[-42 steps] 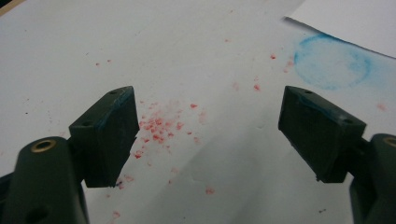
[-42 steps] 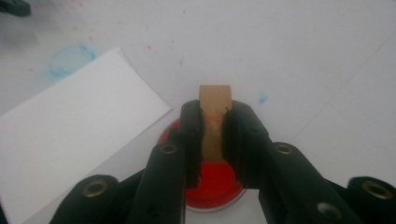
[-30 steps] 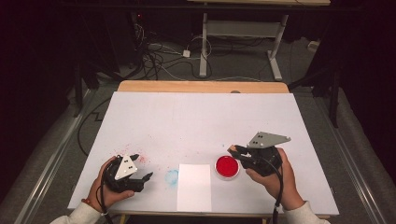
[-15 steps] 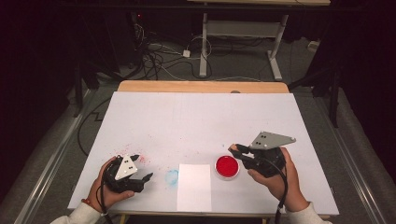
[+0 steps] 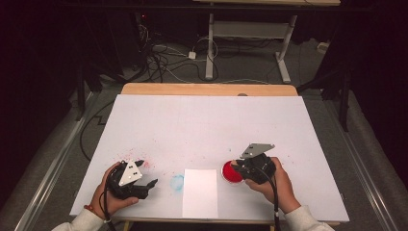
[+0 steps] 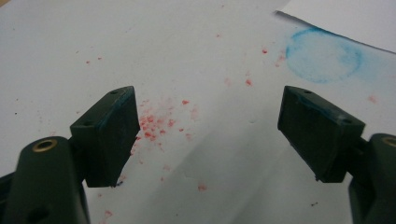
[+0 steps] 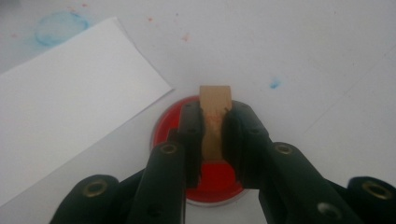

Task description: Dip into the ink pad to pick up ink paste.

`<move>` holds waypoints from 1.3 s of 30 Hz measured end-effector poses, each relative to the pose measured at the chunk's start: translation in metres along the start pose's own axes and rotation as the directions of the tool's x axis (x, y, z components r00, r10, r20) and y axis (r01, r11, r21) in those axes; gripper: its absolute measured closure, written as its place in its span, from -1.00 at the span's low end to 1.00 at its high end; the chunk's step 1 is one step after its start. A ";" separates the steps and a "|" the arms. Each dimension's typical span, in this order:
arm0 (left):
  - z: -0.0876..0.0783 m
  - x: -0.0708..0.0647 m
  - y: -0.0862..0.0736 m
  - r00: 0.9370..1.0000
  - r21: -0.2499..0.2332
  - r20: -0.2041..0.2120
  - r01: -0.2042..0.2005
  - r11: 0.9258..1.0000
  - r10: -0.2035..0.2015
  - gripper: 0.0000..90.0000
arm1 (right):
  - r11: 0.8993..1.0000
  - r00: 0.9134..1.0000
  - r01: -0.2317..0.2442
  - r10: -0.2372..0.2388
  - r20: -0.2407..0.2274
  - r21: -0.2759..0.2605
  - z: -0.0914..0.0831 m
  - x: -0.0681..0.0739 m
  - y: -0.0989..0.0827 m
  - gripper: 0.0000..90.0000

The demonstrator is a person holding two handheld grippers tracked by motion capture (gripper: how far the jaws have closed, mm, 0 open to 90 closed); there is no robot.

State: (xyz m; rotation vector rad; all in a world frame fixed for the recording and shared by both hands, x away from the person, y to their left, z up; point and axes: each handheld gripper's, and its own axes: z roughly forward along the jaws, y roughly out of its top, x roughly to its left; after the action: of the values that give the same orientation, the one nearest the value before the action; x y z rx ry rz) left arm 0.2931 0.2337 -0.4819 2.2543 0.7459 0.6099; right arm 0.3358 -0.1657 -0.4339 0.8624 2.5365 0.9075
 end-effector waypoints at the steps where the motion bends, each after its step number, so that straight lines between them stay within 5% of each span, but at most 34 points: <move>1: 0.000 0.000 0.000 1.000 0.000 0.000 -0.001 1.000 0.001 -0.56 | 1.000 1.000 0.005 -0.005 -0.005 0.008 0.002 -0.001 -0.001 0.69; 9: 0.000 0.000 0.000 1.000 -0.001 0.000 0.001 1.000 -0.001 -0.56 | 0.998 1.000 -0.010 0.010 0.006 0.069 0.018 -0.005 -0.010 0.69; 39: 0.000 -0.001 0.001 1.000 -0.005 -0.007 -0.012 1.000 0.012 -0.56 | 1.000 1.000 -0.017 0.017 0.006 0.018 0.021 -0.005 -0.020 0.69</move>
State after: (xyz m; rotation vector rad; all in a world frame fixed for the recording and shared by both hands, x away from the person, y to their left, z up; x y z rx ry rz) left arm 0.2926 0.2320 -0.4812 2.2546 0.7337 0.6245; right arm 0.3412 -0.1712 -0.4622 0.8926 2.5397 0.8866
